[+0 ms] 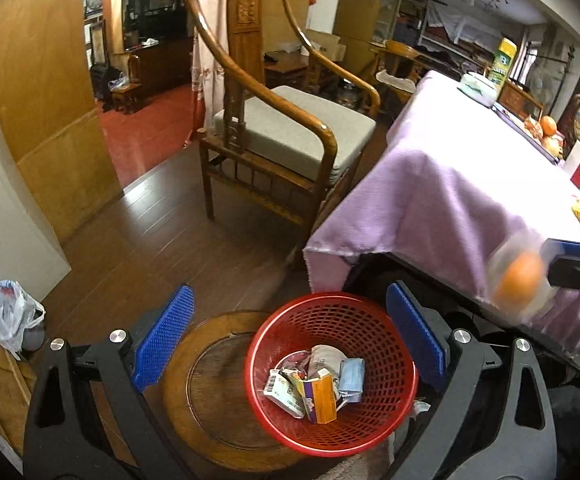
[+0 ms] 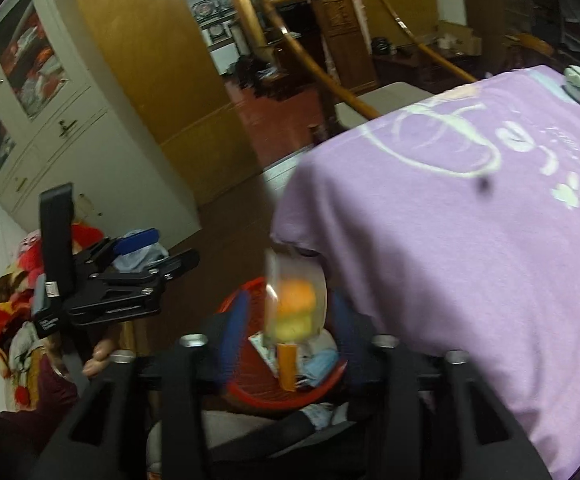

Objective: Collect trash
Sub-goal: 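Carry box and jelly cup to the red wastebasket and open both grippers, then move both grippers back over the trash on the table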

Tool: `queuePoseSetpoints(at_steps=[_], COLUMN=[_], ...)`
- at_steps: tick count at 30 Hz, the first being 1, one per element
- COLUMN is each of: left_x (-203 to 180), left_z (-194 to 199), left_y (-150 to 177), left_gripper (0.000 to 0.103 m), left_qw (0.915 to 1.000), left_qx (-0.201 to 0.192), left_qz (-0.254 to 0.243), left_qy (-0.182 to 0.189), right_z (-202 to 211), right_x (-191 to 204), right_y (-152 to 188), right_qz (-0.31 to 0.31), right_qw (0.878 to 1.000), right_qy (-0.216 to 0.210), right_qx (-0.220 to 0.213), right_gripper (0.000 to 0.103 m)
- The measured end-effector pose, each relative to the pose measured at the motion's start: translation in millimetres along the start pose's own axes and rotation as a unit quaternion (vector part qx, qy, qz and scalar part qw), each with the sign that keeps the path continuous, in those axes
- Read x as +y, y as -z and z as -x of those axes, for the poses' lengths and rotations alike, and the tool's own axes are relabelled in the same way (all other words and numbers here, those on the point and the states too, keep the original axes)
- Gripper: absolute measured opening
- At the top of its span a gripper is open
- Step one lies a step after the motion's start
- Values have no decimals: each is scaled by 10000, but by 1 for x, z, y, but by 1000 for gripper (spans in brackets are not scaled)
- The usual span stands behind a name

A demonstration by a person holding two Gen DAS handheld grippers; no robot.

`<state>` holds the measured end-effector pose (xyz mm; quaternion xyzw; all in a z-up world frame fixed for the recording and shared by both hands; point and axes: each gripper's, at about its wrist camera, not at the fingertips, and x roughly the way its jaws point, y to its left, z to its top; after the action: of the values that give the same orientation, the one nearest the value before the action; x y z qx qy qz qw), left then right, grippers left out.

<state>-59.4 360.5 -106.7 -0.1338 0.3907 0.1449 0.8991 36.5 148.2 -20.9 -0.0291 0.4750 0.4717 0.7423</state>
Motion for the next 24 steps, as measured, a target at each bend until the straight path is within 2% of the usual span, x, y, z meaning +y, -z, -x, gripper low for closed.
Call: queuePoseSetpoints(at_steps=[4, 11, 20, 24], left_x=[5, -19, -83, -125], left_z=[0, 3, 13, 18], left_y=[1, -3, -10, -11], left_gripper=[93, 93, 93, 95], left_qw=[10000, 10000, 9980, 9948], left_qx=[6, 11, -62, -99], left_qz=[70, -49, -535, -914], left_qy=[-5, 19, 322, 427], right_z=[7, 25, 73, 97], right_x=[3, -21, -57, -87], right_y=[0, 12, 31, 46], right_qz=[199, -94, -466, -810], right_qw=[9993, 9985, 9932, 9875], right_qy=[265, 415, 601, 701], right_qx=[-180, -338, -881, -1155], right_gripper=[56, 68, 79, 87])
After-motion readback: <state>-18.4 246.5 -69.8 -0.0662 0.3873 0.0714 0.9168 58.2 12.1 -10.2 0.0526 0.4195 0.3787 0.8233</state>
